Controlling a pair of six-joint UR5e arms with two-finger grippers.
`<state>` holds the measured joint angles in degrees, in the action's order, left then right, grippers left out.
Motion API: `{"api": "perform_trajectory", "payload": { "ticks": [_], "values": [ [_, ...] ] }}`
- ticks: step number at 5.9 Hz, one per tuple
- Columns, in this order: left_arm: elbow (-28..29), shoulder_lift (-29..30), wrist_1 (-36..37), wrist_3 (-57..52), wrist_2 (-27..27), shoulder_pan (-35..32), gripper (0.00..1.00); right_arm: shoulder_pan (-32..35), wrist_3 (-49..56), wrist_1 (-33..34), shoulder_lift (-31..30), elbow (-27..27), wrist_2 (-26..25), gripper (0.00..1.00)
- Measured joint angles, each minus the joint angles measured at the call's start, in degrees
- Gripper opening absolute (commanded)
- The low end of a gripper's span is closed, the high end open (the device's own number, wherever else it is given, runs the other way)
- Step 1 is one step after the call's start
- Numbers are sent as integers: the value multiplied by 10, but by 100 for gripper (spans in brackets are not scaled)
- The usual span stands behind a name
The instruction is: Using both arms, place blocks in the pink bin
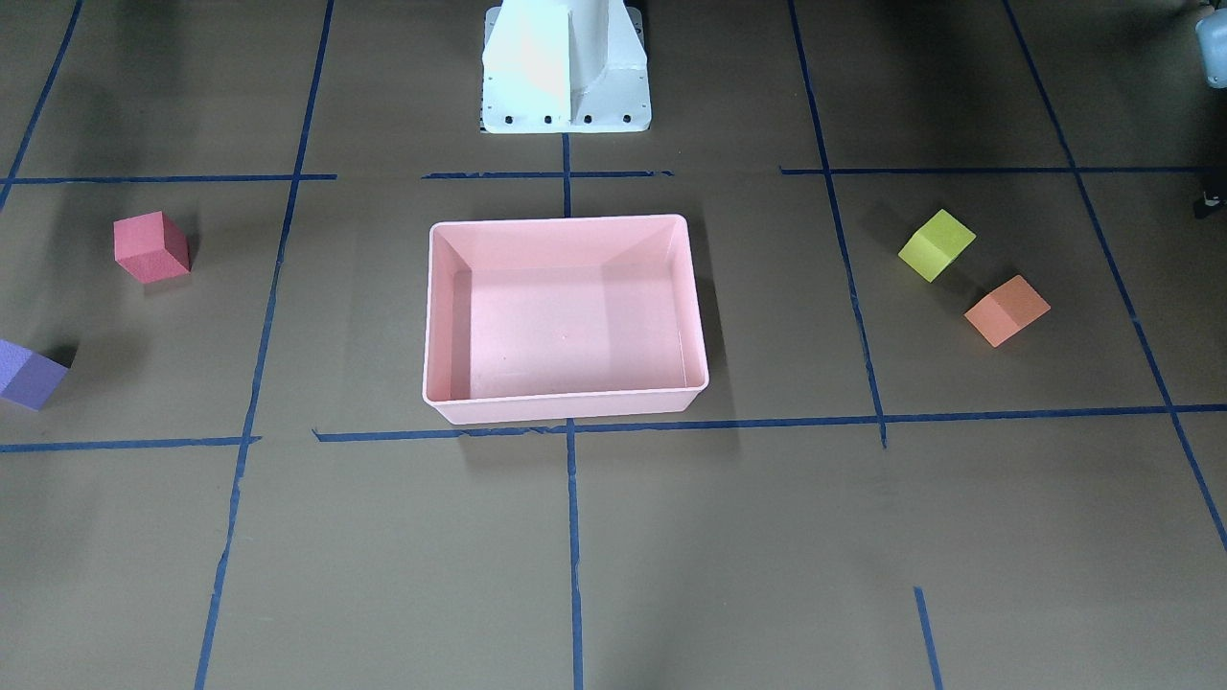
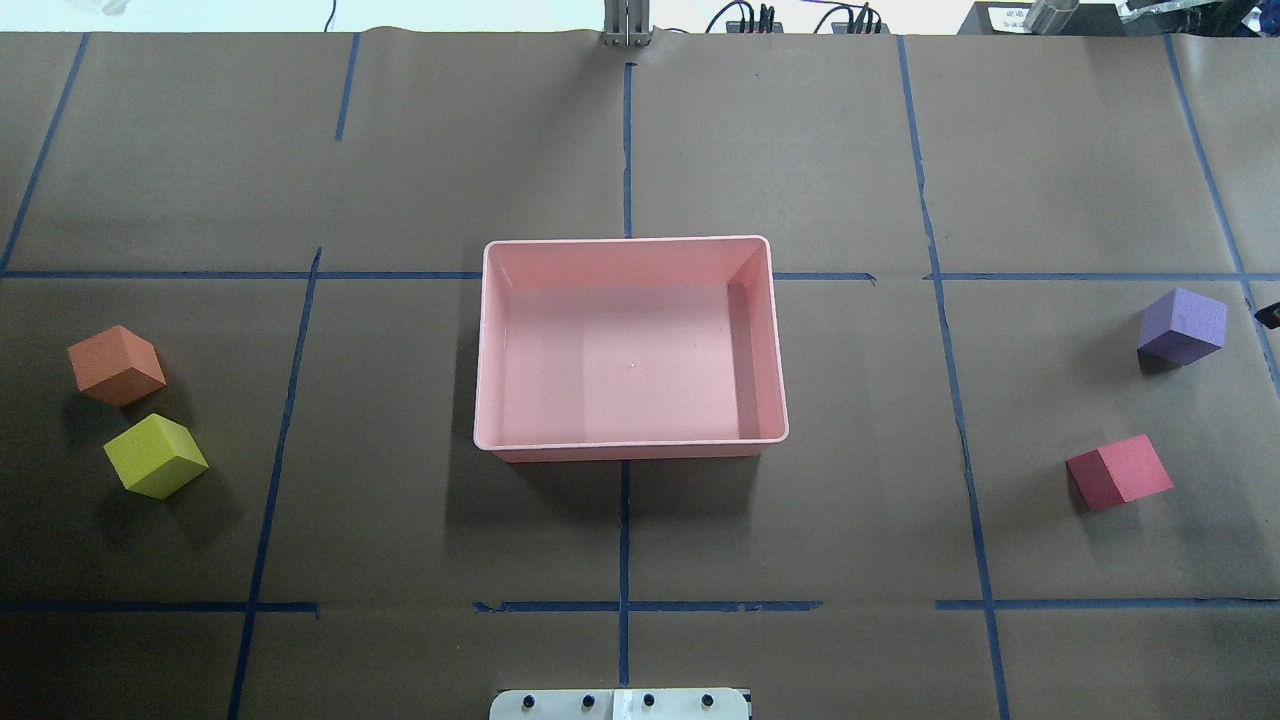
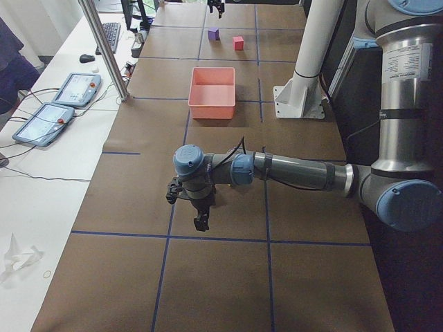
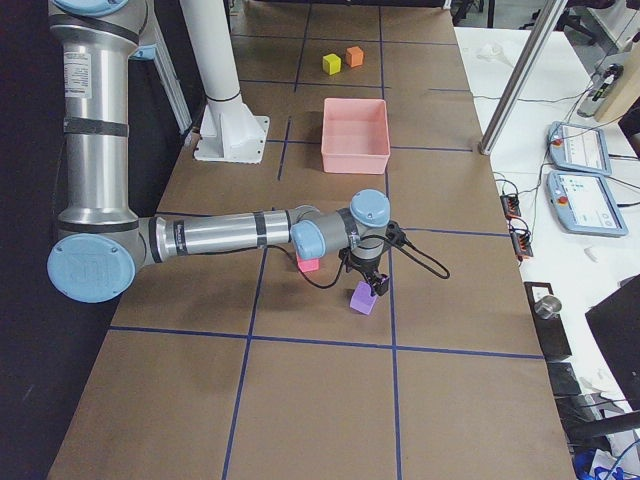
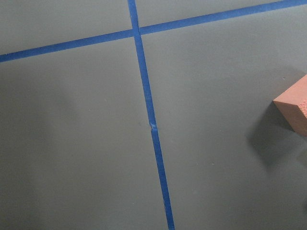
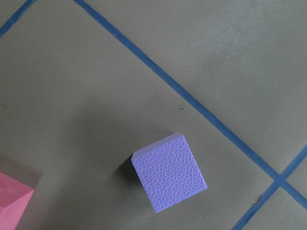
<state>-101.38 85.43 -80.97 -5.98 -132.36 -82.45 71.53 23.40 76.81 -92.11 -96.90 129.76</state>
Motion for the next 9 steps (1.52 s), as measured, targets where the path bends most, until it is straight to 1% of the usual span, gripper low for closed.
{"api": "perform_trajectory", "payload": {
  "ticks": [2,4,6,9],
  "values": [
    [0,0,0,0,0,0,100,-34,55,-6,17,34,-17,100],
    [0,-1,0,0,0,0,100,-42,74,-5,42,61,-24,100],
    [-1,-1,0,0,0,1,100,-42,83,-5,75,101,-26,100],
    [-2,0,-2,0,-1,1,100,-54,85,-4,76,121,-32,99]
  ]
}}
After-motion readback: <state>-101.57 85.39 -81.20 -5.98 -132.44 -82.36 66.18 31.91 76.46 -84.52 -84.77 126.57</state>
